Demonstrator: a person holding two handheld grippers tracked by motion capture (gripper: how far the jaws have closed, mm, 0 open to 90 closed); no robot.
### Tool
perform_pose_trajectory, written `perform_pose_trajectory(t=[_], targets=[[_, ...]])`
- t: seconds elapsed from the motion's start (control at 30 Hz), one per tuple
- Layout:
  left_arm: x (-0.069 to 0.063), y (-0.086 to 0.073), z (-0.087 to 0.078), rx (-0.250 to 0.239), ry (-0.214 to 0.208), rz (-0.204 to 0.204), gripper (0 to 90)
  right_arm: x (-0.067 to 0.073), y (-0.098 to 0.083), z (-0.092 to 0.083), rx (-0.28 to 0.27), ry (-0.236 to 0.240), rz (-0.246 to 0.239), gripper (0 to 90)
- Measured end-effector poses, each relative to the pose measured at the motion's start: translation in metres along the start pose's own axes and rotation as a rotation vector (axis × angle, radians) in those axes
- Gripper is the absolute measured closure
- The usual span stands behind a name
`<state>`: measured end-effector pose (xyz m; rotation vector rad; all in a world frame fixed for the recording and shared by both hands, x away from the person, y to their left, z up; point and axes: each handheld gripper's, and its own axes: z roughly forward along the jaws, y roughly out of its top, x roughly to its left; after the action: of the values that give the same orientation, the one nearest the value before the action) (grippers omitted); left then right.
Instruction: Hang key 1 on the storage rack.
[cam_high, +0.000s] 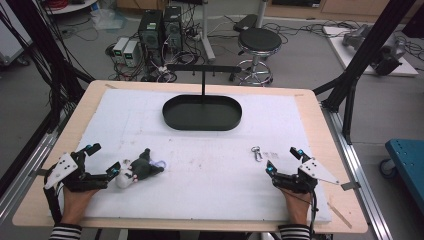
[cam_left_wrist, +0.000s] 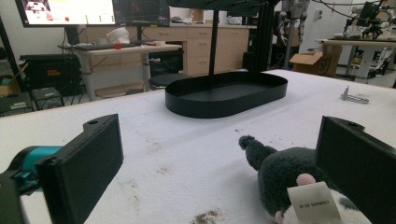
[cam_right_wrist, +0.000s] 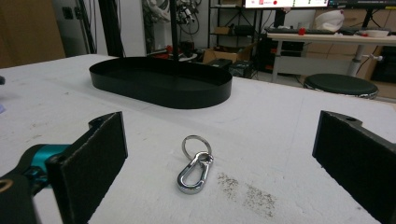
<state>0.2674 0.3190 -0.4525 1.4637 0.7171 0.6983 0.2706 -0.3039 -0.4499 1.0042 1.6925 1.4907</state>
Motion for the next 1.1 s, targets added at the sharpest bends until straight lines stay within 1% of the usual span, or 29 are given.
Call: perform_pose_trajectory(t=[0.07, 0.23, 0.3, 0.33, 0.4, 0.47, 0.5, 0.53, 0.6, 0.67, 0.7, 0.73, 0.77, 0.83, 0.87, 0.93, 1.0, 1.03, 1.07, 1.1], targets=[[0.001, 0.0, 0.0, 0.001, 0.001, -0.004, 1.7, 0.0, 0.0, 0.0, 0.001, 0.001, 0.006, 2.4], [0.001, 0.0, 0.0, 0.0, -0.013, -0.005, 1.7, 0.001, 0.0, 0.0, 0.001, -0.002, -0.009, 2.4], [0.002, 0.0, 0.0, -0.006, -0.026, -0.009, 1.7, 0.0, 0.0, 0.0, 0.002, -0.001, -0.007, 2.4], [0.002, 0.0, 0.0, -0.006, -0.026, -0.009, 1.7, 0.0, 0.0, 0.0, 0.002, -0.002, -0.005, 2.4], [0.002, 0.0, 0.0, -0.006, -0.039, -0.005, 1.7, 0.0, 0.0, 0.0, -0.003, -0.004, -0.005, 2.4], [0.003, 0.0, -0.001, -0.006, -0.038, -0.009, 1.7, 0.0, 0.0, 0.0, 0.001, -0.005, 0.003, 2.4], [0.003, 0.0, 0.0, -0.007, -0.038, -0.018, 1.7, 0.0, 0.0, 0.0, 0.001, -0.005, 0.006, 2.4], [0.004, 0.0, 0.0, -0.007, -0.039, -0.016, 1.7, 0.0, 0.0, 0.0, -0.003, -0.006, 0.004, 2.4], [0.005, 0.002, -0.001, 0.005, -0.03, 0.003, 1.7, -0.001, 0.0, 0.0, -0.004, -0.008, 0.007, 2.4], [0.006, 0.003, -0.001, 0.008, -0.036, 0.004, 1.7, -0.001, 0.0, 0.0, -0.004, -0.008, 0.008, 2.4], [0.006, 0.005, -0.002, 0.01, -0.036, 0.009, 1.7, 0.0, 0.0, 0.0, -0.005, -0.009, 0.0, 2.4], [0.006, 0.007, -0.002, 0.018, -0.038, 0.012, 1.7, 0.0, 0.0, 0.0, -0.005, -0.01, -0.001, 2.4], [0.006, 0.012, -0.003, 0.039, -0.048, 0.018, 1.7, 0.0, 0.0, 0.0, -0.006, -0.011, -0.002, 2.4], [0.006, 0.019, -0.004, 0.043, -0.056, 0.022, 1.7, 0.0, 0.0, 0.0, -0.005, -0.011, 0.007, 2.4], [0.006, 0.019, -0.004, 0.043, -0.056, 0.022, 1.7, 0.0, 0.0, 0.0, -0.005, -0.013, 0.007, 2.4], [0.006, 0.026, -0.005, 0.056, -0.054, 0.035, 1.7, 0.0, 0.0, 0.0, -0.004, -0.014, 0.005, 2.4], [0.006, 0.032, -0.005, 0.073, -0.062, 0.044, 1.7, 0.001, 0.0, 0.0, 0.0, -0.013, 0.002, 2.4], [0.006, 0.037, -0.004, 0.108, -0.075, 0.057, 1.7, 0.001, 0.0, 0.0, -0.001, -0.013, 0.001, 2.4], [0.006, 0.037, -0.004, 0.108, -0.075, 0.057, 1.7, 0.0, 0.0, 0.0, -0.001, -0.015, 0.001, 2.4], [0.006, 0.039, -0.004, 0.124, -0.08, 0.061, 1.7, 0.0, 0.0, 0.0, -0.006, -0.015, -0.004, 2.4]])
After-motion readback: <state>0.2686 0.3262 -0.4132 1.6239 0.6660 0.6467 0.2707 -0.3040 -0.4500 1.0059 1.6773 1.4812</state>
